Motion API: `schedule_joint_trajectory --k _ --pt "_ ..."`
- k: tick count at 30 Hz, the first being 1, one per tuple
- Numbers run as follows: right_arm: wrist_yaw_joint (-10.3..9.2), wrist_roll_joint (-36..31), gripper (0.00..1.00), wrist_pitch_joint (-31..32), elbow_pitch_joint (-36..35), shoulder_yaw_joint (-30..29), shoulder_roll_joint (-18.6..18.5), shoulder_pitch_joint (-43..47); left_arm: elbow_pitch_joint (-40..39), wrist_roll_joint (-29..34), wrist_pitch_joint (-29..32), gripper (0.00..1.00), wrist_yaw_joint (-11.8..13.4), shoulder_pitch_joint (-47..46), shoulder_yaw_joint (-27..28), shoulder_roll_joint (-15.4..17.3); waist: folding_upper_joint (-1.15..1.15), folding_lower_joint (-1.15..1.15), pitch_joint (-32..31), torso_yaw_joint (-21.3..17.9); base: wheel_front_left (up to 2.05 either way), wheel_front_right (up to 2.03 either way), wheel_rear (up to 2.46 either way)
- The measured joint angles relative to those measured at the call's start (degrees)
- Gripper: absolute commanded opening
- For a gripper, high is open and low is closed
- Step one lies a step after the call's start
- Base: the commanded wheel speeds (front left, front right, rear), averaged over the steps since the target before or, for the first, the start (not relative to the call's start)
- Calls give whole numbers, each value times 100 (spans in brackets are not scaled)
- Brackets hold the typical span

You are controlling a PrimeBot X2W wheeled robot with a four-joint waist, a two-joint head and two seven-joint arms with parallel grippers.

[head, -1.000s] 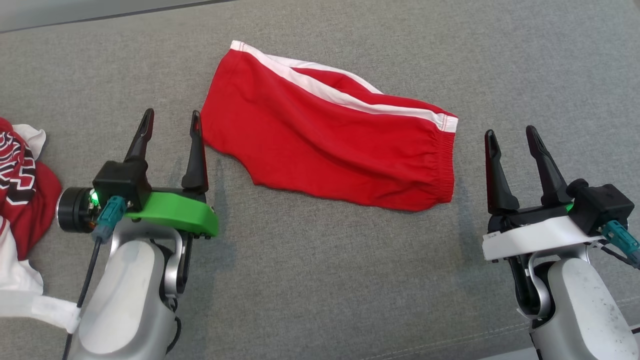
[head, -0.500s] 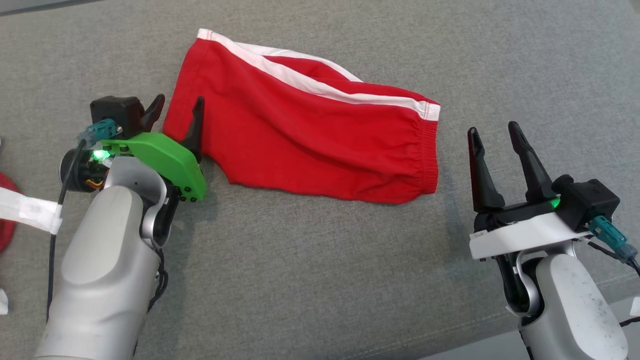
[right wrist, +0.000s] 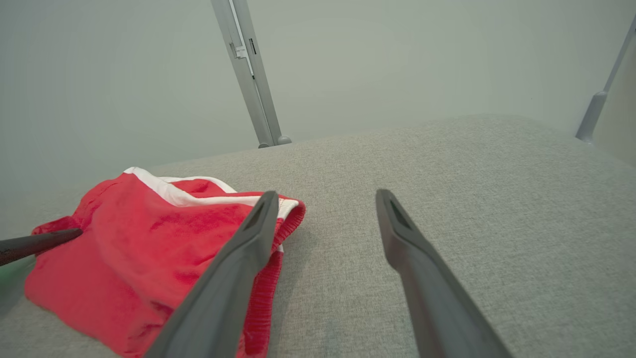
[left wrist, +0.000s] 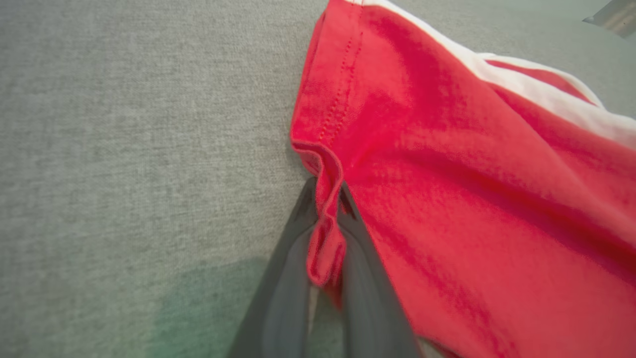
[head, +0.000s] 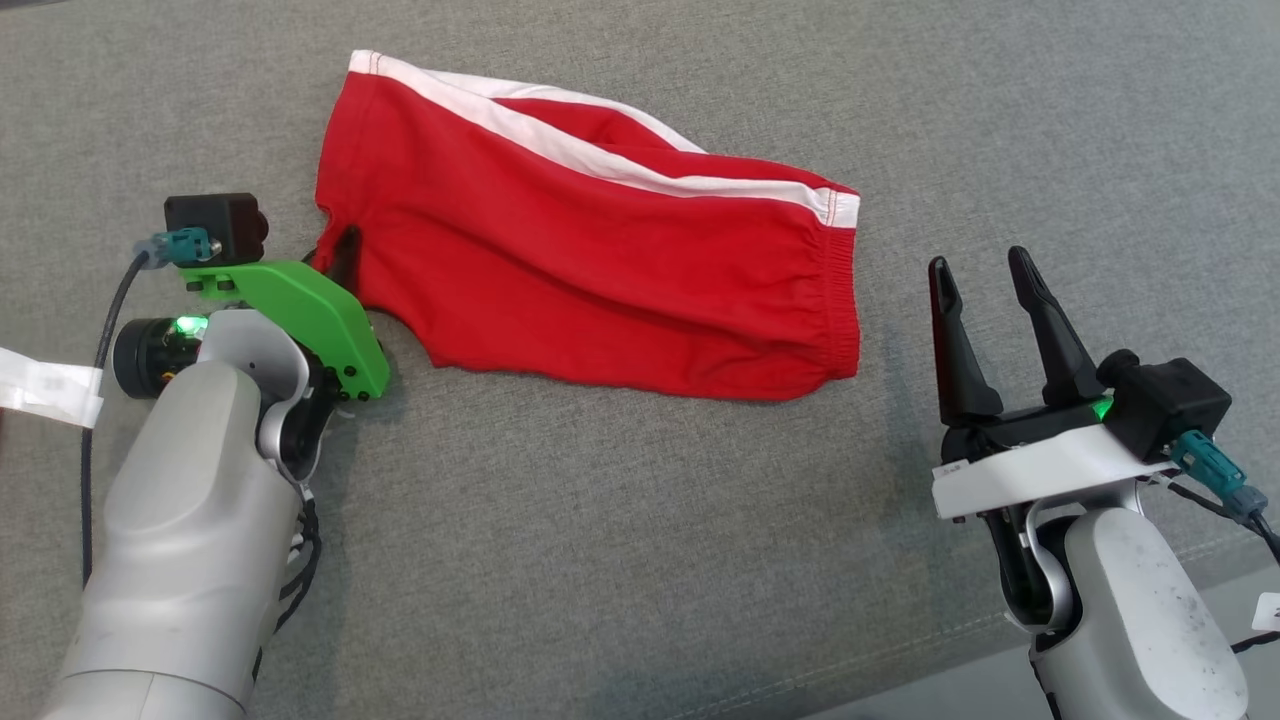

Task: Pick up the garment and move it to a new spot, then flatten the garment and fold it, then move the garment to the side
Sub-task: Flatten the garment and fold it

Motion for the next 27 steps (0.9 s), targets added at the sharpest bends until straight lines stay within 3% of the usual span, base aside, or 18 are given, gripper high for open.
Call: schedule_joint_trajectory --k 10,18,27 --pt "0 0 100 0 -7 -113 13 34 -111 -142 -748 0 37 333 23 -149 0 0 -81 184 0 0 0" --pt "0 -33 100 0 23 -256 -103 218 -1152 -192 -1312 0 434 1493 97 -281 0 0 -278 522 0 0 0" --pt "0 -56 100 0 89 -345 -183 423 -2620 -290 -1012 0 950 2756 -11 -313 0 0 -583 858 0 0 0"
